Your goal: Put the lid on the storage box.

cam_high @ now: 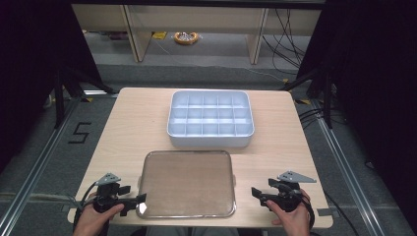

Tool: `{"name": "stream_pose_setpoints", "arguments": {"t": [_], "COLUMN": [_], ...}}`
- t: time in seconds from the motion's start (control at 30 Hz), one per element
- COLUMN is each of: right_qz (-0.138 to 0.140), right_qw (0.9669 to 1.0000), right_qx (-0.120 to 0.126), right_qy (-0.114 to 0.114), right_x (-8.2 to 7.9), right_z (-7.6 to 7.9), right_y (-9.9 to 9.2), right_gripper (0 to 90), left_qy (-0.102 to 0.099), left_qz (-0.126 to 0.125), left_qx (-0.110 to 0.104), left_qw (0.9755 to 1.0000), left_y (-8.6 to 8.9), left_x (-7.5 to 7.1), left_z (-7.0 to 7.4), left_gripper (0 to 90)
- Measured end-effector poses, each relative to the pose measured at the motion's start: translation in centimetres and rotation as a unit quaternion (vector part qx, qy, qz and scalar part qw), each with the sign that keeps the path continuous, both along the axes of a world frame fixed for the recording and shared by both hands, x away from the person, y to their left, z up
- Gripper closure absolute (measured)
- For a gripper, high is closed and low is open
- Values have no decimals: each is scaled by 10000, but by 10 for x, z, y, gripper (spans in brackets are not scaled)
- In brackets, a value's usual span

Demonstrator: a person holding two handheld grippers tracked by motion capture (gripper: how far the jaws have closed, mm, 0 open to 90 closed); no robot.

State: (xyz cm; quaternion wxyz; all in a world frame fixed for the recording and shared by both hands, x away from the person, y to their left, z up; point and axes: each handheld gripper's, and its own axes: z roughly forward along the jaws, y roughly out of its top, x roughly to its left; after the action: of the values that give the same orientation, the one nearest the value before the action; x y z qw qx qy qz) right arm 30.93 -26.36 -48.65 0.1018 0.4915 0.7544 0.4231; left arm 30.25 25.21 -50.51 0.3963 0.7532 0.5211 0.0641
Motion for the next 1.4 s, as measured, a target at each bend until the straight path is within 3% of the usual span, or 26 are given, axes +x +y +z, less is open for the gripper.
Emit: {"name": "stream_pose_setpoints", "arguments": {"t": [0.07,0.1,0.13,0.23,0.27,0.33,0.37,0.43,0.5,0.53,0.57,0.63,0.67,0.77,0.87,1.0,1.13,1.27,1.3,1.37,1.4], "right_qz": [-2,-45,25,81,81,309,243,291,319,225,225,248,384,431,431,531,538,522,432,435,250], "right_qw": [10000,9999,9998,9996,9996,9995,9993,9992,9994,9991,9991,9986,9987,9984,9963,9958,9940,9930,9921,9926,9920], "right_qx": [-73,139,139,219,219,89,179,185,30,151,151,221,137,139,199,130,184,264,310,311,336], "right_qy": [-33,92,167,131,131,7,213,194,120,332,332,413,302,340,715,738,931,1025,1135,1093,1188], "right_x": [0,-3,-4,-6,-6,-5,-8,-8,-8,-9,-9,-9,-7,-6,-8,-4,2,6,6,9,10], "right_z": [0,1,2,3,3,3,5,5,6,5,5,6,5,4,1,-2,-9,-13,-14,-17,-19], "right_y": [1,6,6,11,11,13,18,21,21,25,25,28,28,33,47,53,63,68,71,74,77], "right_gripper": [218,232,243,250,250,256,257,260,266,266,266,267,266,267,266,267,267,267,264,261,269], "left_qy": [9,31,71,53,70,66,44,34,72,38,96,131,123,147,188,227,208,167,147,113,126], "left_qz": [0,-33,-132,-77,-160,-152,-89,-78,-153,-42,-119,-199,-189,-295,-242,-259,-313,-172,-163,-167,-179], "left_qx": [4,-18,27,6,65,41,-18,3,-13,-88,24,43,47,105,121,154,154,249,265,263,249], "left_qw": [10000,10000,9999,10000,9998,9999,9999,10000,9999,9999,9999,9997,9997,9994,9995,9993,9992,9994,9994,9995,9994], "left_y": [0,0,1,-1,0,0,-2,-1,-2,-4,-3,-3,-4,-4,-6,-8,-12,-14,-14,-15,-15], "left_x": [0,0,0,-1,-1,-1,-1,-2,-3,-5,-5,-8,-9,-12,-12,-12,-12,-11,-11,-11,-12], "left_z": [0,0,0,-1,0,0,0,0,1,0,1,1,1,1,-2,-4,-5,-5,-5,-6,-5], "left_gripper": [206,214,220,231,231,238,245,255,257,259,259,261,271,277,299,341,386,419,433,465,475]}}
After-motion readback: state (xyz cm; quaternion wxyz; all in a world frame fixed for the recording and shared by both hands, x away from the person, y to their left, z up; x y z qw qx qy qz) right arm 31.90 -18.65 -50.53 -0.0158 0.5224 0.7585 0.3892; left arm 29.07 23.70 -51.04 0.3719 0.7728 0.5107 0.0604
